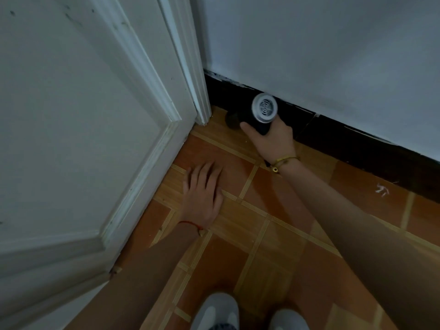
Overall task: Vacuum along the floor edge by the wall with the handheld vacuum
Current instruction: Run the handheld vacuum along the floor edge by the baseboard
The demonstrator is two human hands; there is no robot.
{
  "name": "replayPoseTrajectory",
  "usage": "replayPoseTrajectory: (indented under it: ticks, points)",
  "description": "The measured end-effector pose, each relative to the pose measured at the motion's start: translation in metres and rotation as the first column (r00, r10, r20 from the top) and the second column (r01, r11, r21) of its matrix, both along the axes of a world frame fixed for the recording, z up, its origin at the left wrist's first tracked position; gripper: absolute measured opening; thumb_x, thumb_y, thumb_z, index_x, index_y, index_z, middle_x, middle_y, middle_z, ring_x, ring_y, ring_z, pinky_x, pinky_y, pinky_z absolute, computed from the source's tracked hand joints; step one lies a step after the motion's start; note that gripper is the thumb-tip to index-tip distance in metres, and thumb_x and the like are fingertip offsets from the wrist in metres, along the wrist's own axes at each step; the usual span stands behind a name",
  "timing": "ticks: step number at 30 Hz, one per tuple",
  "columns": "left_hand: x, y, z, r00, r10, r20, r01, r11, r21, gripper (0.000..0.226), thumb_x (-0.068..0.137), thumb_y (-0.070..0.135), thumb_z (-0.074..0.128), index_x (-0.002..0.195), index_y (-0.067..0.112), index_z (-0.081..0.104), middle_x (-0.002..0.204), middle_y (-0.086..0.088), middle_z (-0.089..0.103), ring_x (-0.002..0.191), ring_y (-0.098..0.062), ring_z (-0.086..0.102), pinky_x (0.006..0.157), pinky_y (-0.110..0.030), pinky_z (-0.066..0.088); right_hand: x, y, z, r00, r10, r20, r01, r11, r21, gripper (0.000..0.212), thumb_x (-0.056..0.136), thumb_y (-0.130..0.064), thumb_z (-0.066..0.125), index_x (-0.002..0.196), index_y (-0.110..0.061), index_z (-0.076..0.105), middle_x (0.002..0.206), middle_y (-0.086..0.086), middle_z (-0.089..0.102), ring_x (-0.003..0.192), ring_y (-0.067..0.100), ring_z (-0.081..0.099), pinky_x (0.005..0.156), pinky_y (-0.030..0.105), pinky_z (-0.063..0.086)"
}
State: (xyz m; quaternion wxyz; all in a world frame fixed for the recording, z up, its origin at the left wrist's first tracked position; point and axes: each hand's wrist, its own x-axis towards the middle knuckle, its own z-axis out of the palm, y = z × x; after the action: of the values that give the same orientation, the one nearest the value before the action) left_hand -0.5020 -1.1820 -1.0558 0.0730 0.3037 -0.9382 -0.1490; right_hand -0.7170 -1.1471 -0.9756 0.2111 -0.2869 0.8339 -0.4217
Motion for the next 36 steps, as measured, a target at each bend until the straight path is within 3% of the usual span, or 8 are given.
replayPoseTrajectory:
  ticks: [3, 10, 18, 21, 24, 26, 30, 36]
  points:
    - [0.000, 0.000, 0.001, 1.000, 0.000, -0.002, 0.000, 1.000, 0.007, 0.050, 0.098, 0.029, 0.034, 0.145, 0.016, 0.041, 0.149, -0.007, 0.042, 0.139, -0.026, 0.036, 0.120, -0.053, 0.015, 0.000, -0.013, 0.001, 0.999, 0.030, 0.032, -0.030, 1.000, 0.000, 0.067, 0.081, -0.047, 0.070, 0.133, -0.012, 0.051, 0.125, 0.005, 0.064, 0.113, 0.020, 0.060, 0.092, 0.023, 0.047]
    - [-0.001, -0.001, 0.003, 1.000, 0.012, 0.009, -0.012, 1.000, 0.010, 0.050, 0.097, 0.029, 0.034, 0.145, 0.017, 0.041, 0.150, -0.007, 0.041, 0.140, -0.025, 0.035, 0.122, -0.051, 0.011, -0.006, 0.019, -0.004, 0.996, -0.086, -0.019, 0.087, 0.995, 0.041, 0.067, 0.078, -0.054, 0.069, 0.130, -0.014, 0.054, 0.120, 0.000, 0.066, 0.110, 0.013, 0.060, 0.083, 0.017, 0.042]
    - [0.000, -0.001, 0.001, 1.000, 0.000, -0.004, 0.000, 1.000, -0.023, 0.050, 0.096, 0.027, 0.036, 0.144, 0.015, 0.043, 0.148, -0.009, 0.043, 0.138, -0.027, 0.036, 0.120, -0.053, 0.017, -0.001, -0.009, 0.001, 0.999, -0.007, 0.051, 0.006, 1.000, 0.017, 0.067, 0.080, -0.049, 0.070, 0.134, -0.013, 0.051, 0.125, 0.003, 0.064, 0.115, 0.016, 0.058, 0.094, 0.023, 0.046]
    - [0.000, -0.001, 0.000, 1.000, 0.003, 0.002, -0.003, 1.000, -0.022, 0.050, 0.096, 0.028, 0.036, 0.144, 0.015, 0.044, 0.149, -0.008, 0.043, 0.138, -0.027, 0.037, 0.121, -0.051, 0.013, -0.008, 0.010, 0.003, 0.999, -0.047, 0.020, 0.045, 0.996, 0.079, 0.066, 0.079, -0.054, 0.067, 0.131, -0.016, 0.053, 0.117, 0.002, 0.067, 0.103, 0.016, 0.063, 0.085, 0.025, 0.051]
    - [0.000, -0.001, 0.000, 1.000, 0.011, 0.002, -0.011, 1.000, -0.014, 0.050, 0.097, 0.029, 0.034, 0.144, 0.015, 0.043, 0.149, -0.008, 0.043, 0.138, -0.027, 0.038, 0.122, -0.048, 0.010, -0.016, 0.046, 0.005, 0.993, -0.108, -0.042, 0.113, 0.985, 0.132, 0.061, 0.080, -0.057, 0.065, 0.124, -0.015, 0.058, 0.108, 0.001, 0.069, 0.092, 0.011, 0.061, 0.070, 0.017, 0.042]
    - [0.000, -0.001, 0.001, 1.000, 0.010, -0.001, -0.010, 1.000, -0.008, 0.051, 0.096, 0.029, 0.035, 0.144, 0.015, 0.043, 0.149, -0.008, 0.042, 0.139, -0.026, 0.037, 0.122, -0.049, 0.011, -0.020, 0.070, 0.007, 0.984, -0.166, -0.068, 0.174, 0.975, 0.141, 0.058, 0.080, -0.056, 0.065, 0.120, -0.014, 0.060, 0.102, 0.002, 0.070, 0.091, 0.014, 0.064, 0.069, 0.017, 0.041]
    - [0.000, 0.000, 0.001, 1.000, 0.014, -0.001, -0.014, 1.000, 0.002, 0.051, 0.095, 0.028, 0.036, 0.144, 0.015, 0.043, 0.149, -0.008, 0.042, 0.139, -0.026, 0.036, 0.121, -0.051, 0.013, -0.026, 0.107, 0.010, 0.970, -0.227, -0.084, 0.239, 0.953, 0.186, 0.059, 0.077, -0.060, 0.064, 0.111, -0.013, 0.062, 0.088, 0.009, 0.071, 0.083, 0.025, 0.068, 0.074, 0.030, 0.054]
    - [0.001, 0.000, 0.000, 1.000, 0.011, 0.011, -0.011, 1.000, -0.014, 0.051, 0.094, 0.027, 0.038, 0.144, 0.016, 0.042, 0.149, -0.008, 0.041, 0.139, -0.026, 0.035, 0.121, -0.049, 0.014, -0.023, 0.123, 0.013, 0.969, -0.218, -0.121, 0.237, 0.955, 0.177, 0.062, 0.078, -0.057, 0.067, 0.124, -0.016, 0.058, 0.108, 0.006, 0.070, 0.102, 0.025, 0.064, 0.081, 0.026, 0.045]
